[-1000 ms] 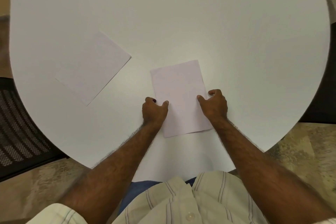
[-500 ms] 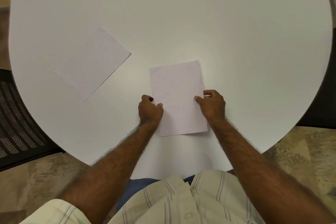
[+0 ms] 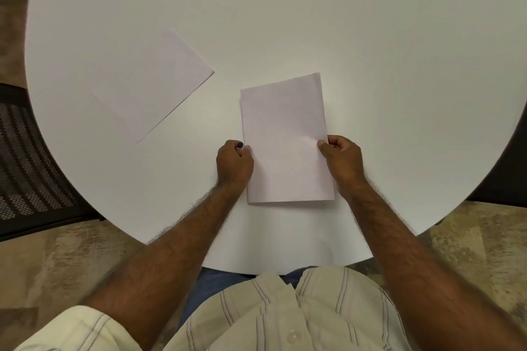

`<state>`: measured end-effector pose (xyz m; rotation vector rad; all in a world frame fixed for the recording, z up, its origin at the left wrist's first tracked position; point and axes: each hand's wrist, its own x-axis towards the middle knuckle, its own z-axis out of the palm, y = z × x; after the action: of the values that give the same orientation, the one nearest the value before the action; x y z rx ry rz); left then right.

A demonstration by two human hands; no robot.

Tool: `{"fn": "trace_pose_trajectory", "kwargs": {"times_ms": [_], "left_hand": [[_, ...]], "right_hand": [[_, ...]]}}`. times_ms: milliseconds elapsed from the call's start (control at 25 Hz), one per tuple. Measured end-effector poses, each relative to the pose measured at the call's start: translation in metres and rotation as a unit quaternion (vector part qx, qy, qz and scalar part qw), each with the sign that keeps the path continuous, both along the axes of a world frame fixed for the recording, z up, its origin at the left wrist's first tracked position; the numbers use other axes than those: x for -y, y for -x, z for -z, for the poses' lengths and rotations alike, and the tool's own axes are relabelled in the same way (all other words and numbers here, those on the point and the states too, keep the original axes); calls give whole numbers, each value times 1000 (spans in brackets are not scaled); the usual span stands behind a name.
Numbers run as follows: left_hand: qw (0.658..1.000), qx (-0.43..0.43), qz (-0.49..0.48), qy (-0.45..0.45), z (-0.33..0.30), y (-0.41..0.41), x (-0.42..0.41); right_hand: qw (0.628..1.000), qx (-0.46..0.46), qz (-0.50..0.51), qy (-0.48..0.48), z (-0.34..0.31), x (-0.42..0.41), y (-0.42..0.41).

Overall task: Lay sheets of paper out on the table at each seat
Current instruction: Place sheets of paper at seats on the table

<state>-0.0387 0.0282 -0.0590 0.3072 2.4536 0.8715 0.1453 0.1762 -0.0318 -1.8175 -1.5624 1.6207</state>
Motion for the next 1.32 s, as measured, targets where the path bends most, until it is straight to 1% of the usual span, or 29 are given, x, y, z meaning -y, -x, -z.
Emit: {"fn": "trace_pose_trajectory", "kwargs": {"times_ms": [200, 360, 600, 960, 1160, 1320], "left_hand": [[999, 0, -32, -27, -11, 0, 4], [998, 9, -42, -52, -22, -3, 13], [996, 5, -15, -90, -42, -17, 33], [989, 25, 35, -145, -98, -51, 64], [979, 47, 59, -189, -114, -81, 74], [975, 66, 69, -199, -116, -97, 72]], "right_hand": [[998, -58, 18, 23, -11, 1, -4], [997, -68, 23, 19, -21, 7, -9], [997, -68, 46, 1, -42, 33, -28], [992, -83, 71, -62, -95, 93, -87], [988, -83, 93, -89, -108, 108, -122], [985, -69, 118, -106, -111, 106, -141]]}}
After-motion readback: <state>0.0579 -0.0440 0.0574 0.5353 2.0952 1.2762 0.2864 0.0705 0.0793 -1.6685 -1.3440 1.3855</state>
